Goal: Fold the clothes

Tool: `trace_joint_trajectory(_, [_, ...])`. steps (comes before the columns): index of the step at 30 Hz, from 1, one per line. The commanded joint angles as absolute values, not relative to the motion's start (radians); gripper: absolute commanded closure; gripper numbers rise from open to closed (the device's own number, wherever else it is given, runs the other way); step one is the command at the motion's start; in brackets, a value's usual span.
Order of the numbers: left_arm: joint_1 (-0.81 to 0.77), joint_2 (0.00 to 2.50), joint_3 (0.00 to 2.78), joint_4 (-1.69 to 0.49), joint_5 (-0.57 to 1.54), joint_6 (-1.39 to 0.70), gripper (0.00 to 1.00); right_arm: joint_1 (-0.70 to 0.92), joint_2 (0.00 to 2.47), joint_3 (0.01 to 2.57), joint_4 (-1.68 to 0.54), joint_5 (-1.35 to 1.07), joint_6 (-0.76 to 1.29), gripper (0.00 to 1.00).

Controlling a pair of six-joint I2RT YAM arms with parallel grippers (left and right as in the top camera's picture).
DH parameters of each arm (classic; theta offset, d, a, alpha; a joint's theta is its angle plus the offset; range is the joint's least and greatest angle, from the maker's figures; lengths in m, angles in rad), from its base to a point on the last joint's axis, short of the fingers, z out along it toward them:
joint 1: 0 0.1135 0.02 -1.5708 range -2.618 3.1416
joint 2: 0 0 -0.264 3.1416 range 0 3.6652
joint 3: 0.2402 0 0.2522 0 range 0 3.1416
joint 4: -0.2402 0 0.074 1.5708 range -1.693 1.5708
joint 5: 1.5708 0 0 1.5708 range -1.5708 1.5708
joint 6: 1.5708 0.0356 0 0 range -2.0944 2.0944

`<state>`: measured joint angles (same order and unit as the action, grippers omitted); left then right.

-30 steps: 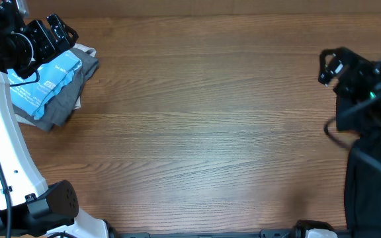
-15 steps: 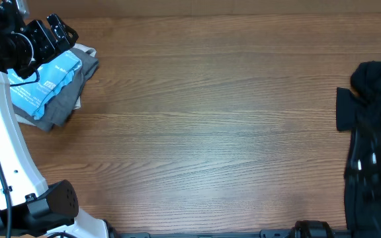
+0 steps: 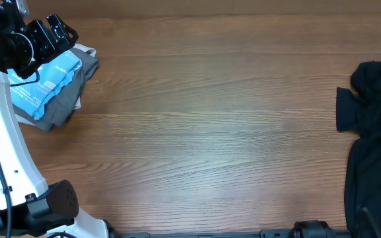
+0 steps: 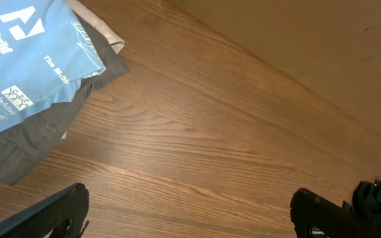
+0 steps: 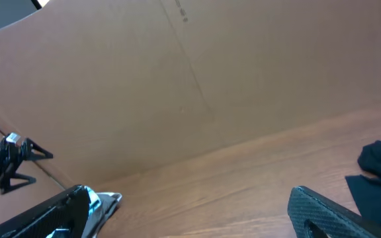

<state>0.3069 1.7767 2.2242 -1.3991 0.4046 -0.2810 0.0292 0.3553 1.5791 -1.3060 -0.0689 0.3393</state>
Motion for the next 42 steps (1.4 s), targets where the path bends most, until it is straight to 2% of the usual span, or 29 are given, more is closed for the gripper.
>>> trace_joint_trajectory(1, [0.3, 1.78, 2.226, -1.397, 0.408, -0.273, 0.0, 0.038, 0.279, 1.512, -1.31, -0.053, 0.334, 0.0])
trace_joint_trajectory(11, [0.3, 1.78, 2.226, -1.397, 0.408, -0.273, 0.0, 0.038, 0.004, 1.089, -1.187, -0.052, 0.375, 0.0])
trace_joint_trajectory(14, [0.3, 1.78, 2.226, -1.397, 0.408, -0.273, 0.0, 0.038, 0.005, 1.019, -1.134, -0.053, 0.375, 0.0])
trace_joint_trajectory(30, [0.3, 1.78, 2.226, -1.397, 0.408, -0.273, 0.0, 0.039, 0.004, 0.396, -0.273, -0.054, 0.375, 0.0])
trace_joint_trajectory(42, [0.3, 1.78, 2.226, -1.397, 0.408, -0.273, 0.0, 0.039, 0.003, 0.117, 0.123, -0.018, 0.374, 0.0])
